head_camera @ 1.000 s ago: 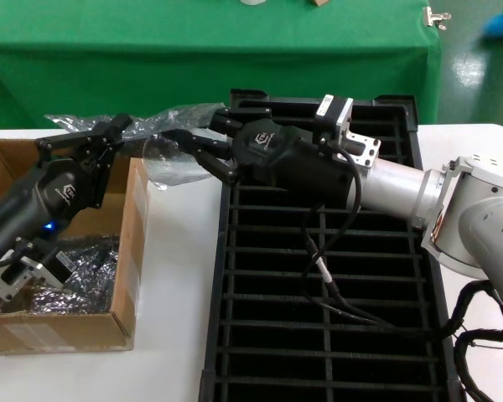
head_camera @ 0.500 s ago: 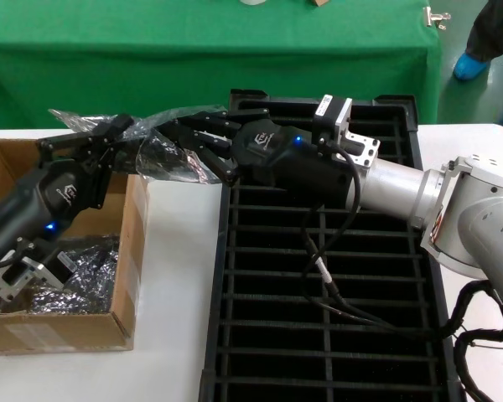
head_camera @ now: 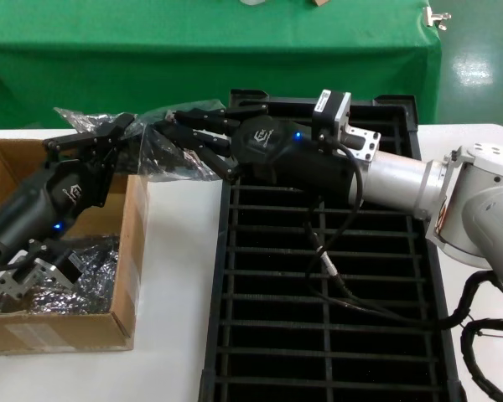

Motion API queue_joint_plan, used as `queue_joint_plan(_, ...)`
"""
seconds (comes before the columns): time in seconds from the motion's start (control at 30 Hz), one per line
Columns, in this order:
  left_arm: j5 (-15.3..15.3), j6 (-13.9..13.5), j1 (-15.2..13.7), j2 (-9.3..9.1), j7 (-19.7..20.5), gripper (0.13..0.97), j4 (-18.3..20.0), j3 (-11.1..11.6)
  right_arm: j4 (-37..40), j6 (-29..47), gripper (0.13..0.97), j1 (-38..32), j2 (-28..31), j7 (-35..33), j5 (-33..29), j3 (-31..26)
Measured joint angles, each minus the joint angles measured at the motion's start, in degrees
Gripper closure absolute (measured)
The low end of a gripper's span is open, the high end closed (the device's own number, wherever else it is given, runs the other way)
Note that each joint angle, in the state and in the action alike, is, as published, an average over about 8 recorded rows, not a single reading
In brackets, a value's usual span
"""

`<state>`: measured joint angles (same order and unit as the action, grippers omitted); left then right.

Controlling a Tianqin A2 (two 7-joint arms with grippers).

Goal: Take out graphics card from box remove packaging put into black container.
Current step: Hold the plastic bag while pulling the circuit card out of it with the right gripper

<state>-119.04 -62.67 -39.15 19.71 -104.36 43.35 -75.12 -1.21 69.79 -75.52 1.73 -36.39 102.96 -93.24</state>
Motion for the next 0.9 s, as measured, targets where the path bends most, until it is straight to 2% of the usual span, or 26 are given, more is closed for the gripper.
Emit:
queue_joint_plan(0.17,0.0,-0.5,-1.0,-0.28,-3.1,0.959,-2.1,0.2,-0.4,0.6,0.911,-0.6,0.2,0.0,-0.5,-0.6)
queue_joint_plan(0.57,0.0,-1.4,-2.0,-0.71,-6.4,0.959,-4.4,0.3,-3.1,2.7,0.911,-1.2,0.8,0.2,-1.0,-1.6)
queue_joint_plan(0.9,-0.1,-2.2,-3.5,-0.94,-10.4,0.959,-7.5,0.5,-18.3,1.3,0.911,4.1,2.9,7.3,-1.1,-4.1)
